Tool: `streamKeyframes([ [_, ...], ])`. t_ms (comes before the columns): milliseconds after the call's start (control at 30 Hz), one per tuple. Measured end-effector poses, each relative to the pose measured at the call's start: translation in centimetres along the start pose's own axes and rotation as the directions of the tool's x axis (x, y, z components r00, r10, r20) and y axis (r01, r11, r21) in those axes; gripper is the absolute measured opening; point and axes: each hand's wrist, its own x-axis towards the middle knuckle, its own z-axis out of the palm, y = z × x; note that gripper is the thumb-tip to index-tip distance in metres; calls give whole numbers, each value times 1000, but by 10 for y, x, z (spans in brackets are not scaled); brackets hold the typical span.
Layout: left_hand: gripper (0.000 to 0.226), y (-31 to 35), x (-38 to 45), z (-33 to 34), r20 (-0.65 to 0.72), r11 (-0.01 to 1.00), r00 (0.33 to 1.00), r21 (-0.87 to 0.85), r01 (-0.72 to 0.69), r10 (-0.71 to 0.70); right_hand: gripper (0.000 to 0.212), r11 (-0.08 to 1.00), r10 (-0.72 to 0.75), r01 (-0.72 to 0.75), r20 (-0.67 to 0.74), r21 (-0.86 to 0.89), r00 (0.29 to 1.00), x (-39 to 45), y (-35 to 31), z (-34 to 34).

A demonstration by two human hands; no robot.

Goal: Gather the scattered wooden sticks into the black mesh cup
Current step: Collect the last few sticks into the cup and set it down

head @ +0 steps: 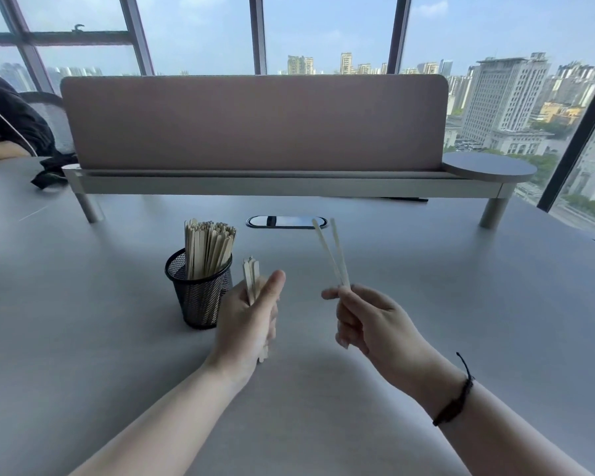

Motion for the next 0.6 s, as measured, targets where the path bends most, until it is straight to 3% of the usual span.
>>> streamKeyframes([
  [67, 73, 2, -3, 4, 45, 998, 999, -64, 22, -19, 32, 991, 10, 1, 76, -133, 997, -4, 5, 12],
  [167, 77, 4, -9, 12, 58, 1000, 998, -18, 22, -21, 35, 919, -25, 103, 204, -380, 979, -11, 15, 29],
  [233, 60, 5, -10, 15, 20, 998, 999, 27, 50, -50, 37, 809, -84, 224, 271, -543, 959, -14, 18, 35],
  [300, 51, 6, -8, 13, -17, 996, 996, -13, 87, -88, 34, 721, -108, 286, 304, -631, 946, -16, 20, 38],
  [400, 57, 11, -2, 10, -76, 978, 985, -153, 139, -152, 29, 629, -179, 329, 281, -704, 943, -17, 25, 41],
  [500, 57, 32, 5, 5, -76, 962, 988, -252, 109, -132, 25, 681, -199, 309, 239, -664, 950, -14, 28, 41],
  [600, 57, 76, 21, -11, -145, 973, 989, -230, -33, -1, 11, 766, -140, 231, 195, -599, 971, -9, 29, 33],
])
